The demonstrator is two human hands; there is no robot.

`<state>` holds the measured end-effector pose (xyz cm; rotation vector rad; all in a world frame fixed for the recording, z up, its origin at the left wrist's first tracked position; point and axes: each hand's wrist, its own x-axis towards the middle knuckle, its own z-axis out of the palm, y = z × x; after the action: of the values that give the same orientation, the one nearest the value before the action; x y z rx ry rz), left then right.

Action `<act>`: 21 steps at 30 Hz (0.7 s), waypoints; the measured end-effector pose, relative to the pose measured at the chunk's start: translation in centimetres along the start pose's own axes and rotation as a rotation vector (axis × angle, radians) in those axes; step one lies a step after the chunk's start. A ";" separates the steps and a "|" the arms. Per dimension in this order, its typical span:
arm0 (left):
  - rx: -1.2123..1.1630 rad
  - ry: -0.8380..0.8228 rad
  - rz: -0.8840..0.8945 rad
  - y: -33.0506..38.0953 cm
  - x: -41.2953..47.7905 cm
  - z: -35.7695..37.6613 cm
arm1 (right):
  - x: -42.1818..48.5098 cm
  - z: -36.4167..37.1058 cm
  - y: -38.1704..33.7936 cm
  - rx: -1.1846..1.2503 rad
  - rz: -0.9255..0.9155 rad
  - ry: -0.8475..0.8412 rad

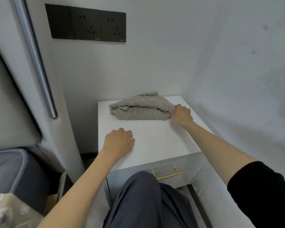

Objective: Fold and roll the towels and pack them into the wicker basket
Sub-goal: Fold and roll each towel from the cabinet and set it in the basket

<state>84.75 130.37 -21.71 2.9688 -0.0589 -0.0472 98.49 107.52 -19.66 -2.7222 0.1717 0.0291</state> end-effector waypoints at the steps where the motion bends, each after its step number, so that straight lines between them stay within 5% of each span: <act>1: 0.018 0.007 0.003 0.0 0.2 0.0 | 0.6 0.3 0.2 0.047 0.047 -0.038; 7: 0.114 0.030 0.001 0.4 0.8 0.1 | 2.8 1.8 1.1 0.138 0.160 0.067; 13: 0.138 0.018 -0.003 0.6 1.3 -0.4 | 2.9 1.3 0.7 0.641 0.210 0.146; 21: 0.098 0.000 -0.039 1.1 1.2 -1.2 | -0.3 -5.9 -2.9 0.764 -0.161 0.250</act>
<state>85.95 129.46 -20.37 3.0683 -0.0026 -0.0504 98.57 107.83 -13.12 -1.9586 0.0215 -0.3514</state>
